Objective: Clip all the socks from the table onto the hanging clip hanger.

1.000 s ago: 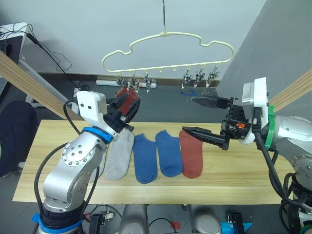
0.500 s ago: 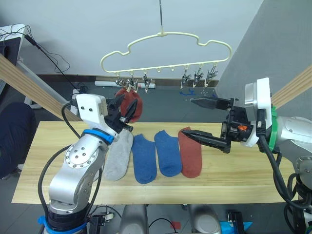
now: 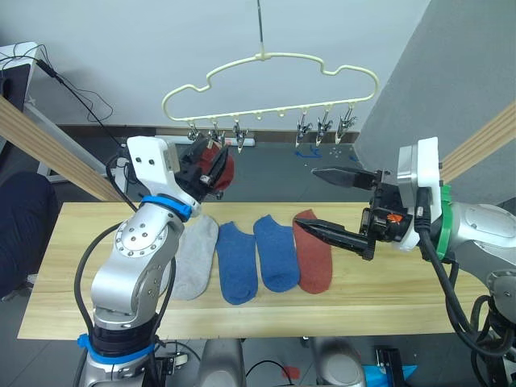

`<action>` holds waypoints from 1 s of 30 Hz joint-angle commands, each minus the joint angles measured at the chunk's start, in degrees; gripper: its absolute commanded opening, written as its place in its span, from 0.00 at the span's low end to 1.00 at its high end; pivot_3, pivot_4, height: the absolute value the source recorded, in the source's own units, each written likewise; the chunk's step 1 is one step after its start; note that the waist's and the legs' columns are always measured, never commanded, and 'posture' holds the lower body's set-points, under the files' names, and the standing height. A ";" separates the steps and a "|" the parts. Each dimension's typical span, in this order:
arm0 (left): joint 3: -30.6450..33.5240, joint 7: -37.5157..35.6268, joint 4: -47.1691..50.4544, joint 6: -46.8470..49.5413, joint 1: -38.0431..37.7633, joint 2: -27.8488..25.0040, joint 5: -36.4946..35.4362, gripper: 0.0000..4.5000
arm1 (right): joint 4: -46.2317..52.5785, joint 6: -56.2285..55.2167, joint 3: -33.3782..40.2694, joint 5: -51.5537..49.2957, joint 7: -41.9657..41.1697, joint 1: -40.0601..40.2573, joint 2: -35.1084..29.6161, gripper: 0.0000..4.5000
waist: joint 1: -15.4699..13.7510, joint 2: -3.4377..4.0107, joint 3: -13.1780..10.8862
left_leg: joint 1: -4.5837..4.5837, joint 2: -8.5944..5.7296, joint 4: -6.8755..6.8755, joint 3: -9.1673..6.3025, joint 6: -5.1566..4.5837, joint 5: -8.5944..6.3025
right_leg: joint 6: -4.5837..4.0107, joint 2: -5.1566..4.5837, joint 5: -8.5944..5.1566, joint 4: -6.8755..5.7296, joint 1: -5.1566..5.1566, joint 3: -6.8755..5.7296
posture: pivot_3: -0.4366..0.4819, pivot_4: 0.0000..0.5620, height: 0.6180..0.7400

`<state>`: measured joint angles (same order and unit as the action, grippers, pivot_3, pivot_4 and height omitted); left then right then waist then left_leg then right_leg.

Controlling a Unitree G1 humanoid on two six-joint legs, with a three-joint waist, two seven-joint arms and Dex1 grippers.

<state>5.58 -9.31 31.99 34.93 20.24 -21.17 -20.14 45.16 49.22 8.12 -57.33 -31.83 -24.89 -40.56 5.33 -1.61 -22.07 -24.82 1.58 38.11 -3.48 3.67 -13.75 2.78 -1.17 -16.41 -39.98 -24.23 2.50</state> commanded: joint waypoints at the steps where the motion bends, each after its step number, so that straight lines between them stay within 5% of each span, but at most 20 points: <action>1: 0.78 0.12 0.80 -0.06 0.61 0.29 0.23 0.45 | 2.50 -0.90 0.56 -1.37 0.94 0.28 -1.00 0.96 | 0.01 0.00 0.00 | 0.00 0.00 0.00 0.00 0.00 0.00 | 0.00 0.00 0.00 0.00 0.00 0.00 | 0.23 0.66 1.00; 30: -0.56 0.45 -7.24 -0.64 7.92 3.79 2.71 0.45 | 3.41 -1.18 -0.37 -3.05 5.54 1.11 -2.09 0.96 | 0.54 -0.01 -0.01 | -0.01 0.00 -0.01 0.01 -0.01 0.00 | 0.00 0.00 0.00 0.03 0.00 0.01 | 0.19 0.68 1.00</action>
<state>4.88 -9.21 23.74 35.50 27.58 -17.66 -17.79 46.06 49.21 7.59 -59.64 -26.50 -23.98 -42.15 5.87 -1.62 -22.08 -24.83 1.58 38.10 -3.47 3.66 -13.75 2.78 -1.16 -16.41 -39.95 -24.23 2.51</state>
